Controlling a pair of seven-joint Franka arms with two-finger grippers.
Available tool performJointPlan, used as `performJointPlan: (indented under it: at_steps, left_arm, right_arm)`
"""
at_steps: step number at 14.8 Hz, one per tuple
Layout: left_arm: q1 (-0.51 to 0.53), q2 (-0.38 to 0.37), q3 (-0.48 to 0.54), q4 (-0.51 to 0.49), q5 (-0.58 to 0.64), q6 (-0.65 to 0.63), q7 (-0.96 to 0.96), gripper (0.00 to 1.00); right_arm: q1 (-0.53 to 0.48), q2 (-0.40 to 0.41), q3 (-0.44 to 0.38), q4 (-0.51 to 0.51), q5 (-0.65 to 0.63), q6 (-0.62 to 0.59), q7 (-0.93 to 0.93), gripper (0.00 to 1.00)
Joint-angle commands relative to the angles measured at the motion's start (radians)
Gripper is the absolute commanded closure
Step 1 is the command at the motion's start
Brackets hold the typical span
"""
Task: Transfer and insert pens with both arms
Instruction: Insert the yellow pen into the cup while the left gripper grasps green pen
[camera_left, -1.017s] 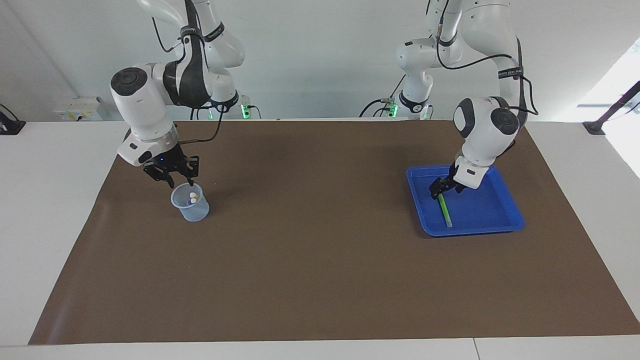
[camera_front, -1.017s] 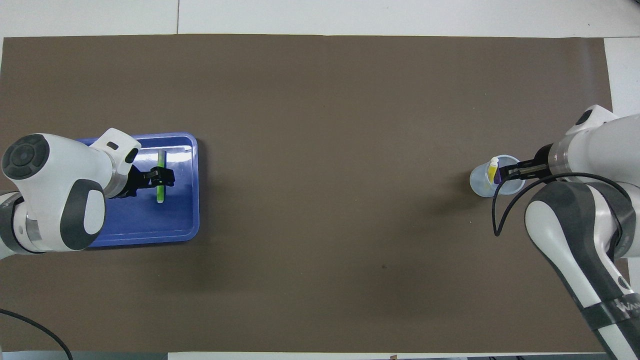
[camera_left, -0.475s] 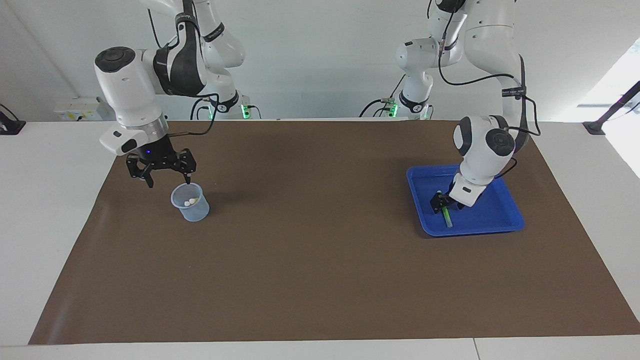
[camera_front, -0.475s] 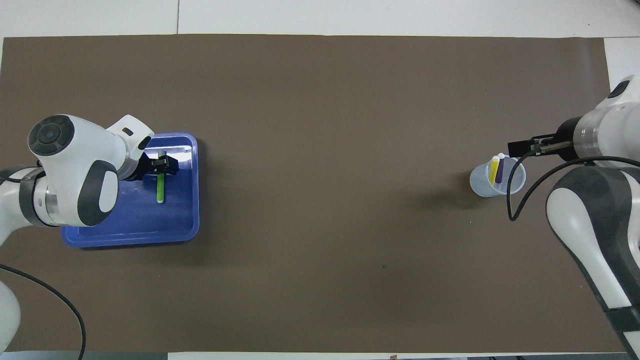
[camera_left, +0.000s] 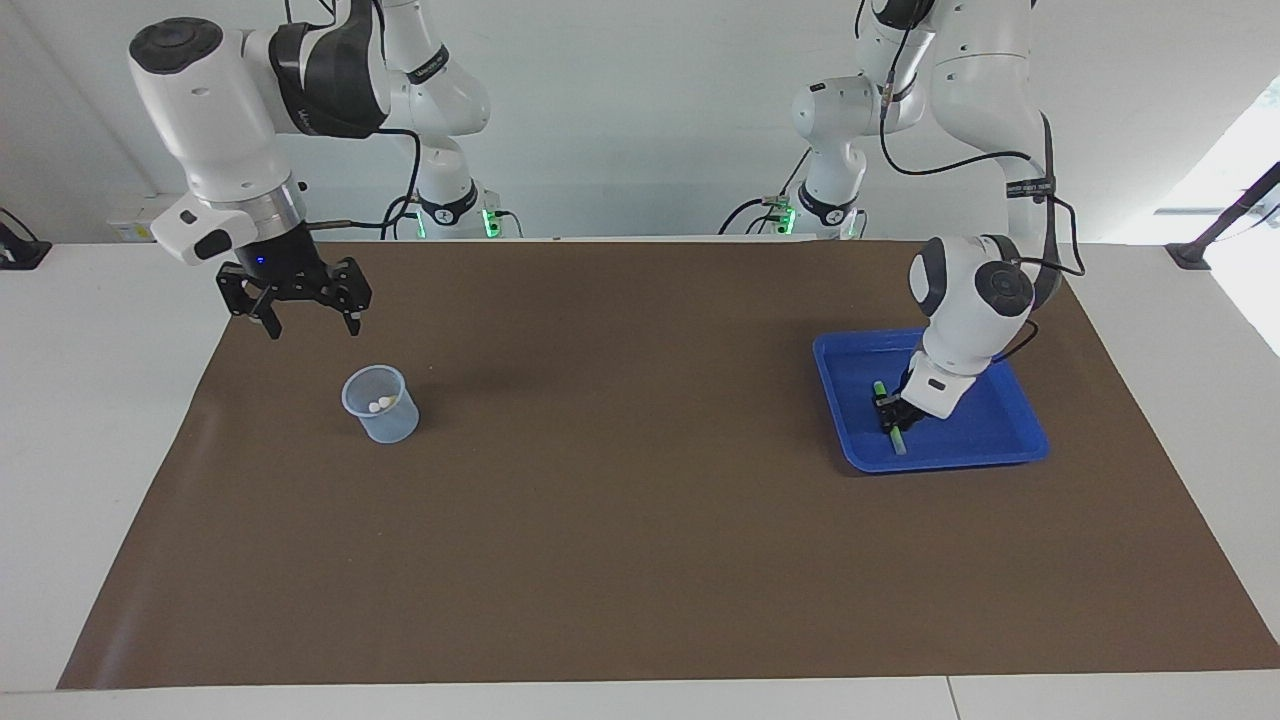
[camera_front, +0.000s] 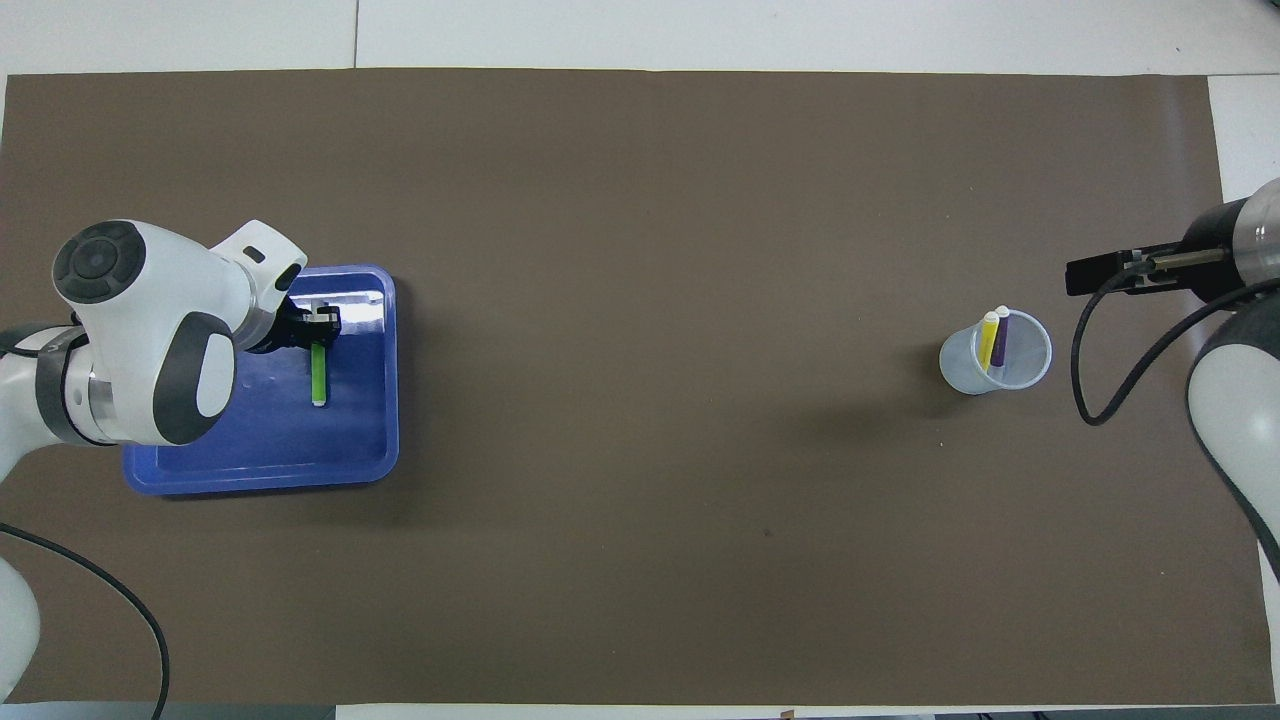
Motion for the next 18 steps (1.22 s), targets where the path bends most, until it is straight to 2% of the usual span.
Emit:
performJointPlan:
  at_steps: [1,6,10,13,15,18]
  left_arm:
    - [0.006,0.017,0.003,0.005,0.019,-0.009,0.006,1.00]
    - [0.009,0.016,0.005,0.028,0.011,-0.044,0.002,1.00]
    - [0.046,0.000,0.002,0.088,-0.009,-0.162,-0.004,1.00]
    - [0.049,-0.048,0.006,0.103,-0.123,-0.228,-0.012,1.00]
    - [0.052,-0.070,0.008,0.131,-0.168,-0.304,-0.042,1.00]
    - [0.057,-0.111,0.003,0.156,-0.281,-0.394,-0.223,1.00]
  right_arm:
    - [-0.002,0.013,0.016,0.042,-0.014,-0.048,0.037,0.00]
    - [0.017,0.014,0.020,0.080,-0.011,-0.094,0.052,0.00]
    - [0.055,0.016,0.008,0.106,-0.003,-0.124,0.083,0.00]
    - [0.124,0.033,-0.073,0.167,-0.003,-0.167,0.083,0.00]
    - [0.129,0.039,-0.082,0.189,-0.001,-0.199,0.084,0.00]
    - [0.116,0.047,-0.084,0.226,-0.003,-0.278,0.095,0.00]
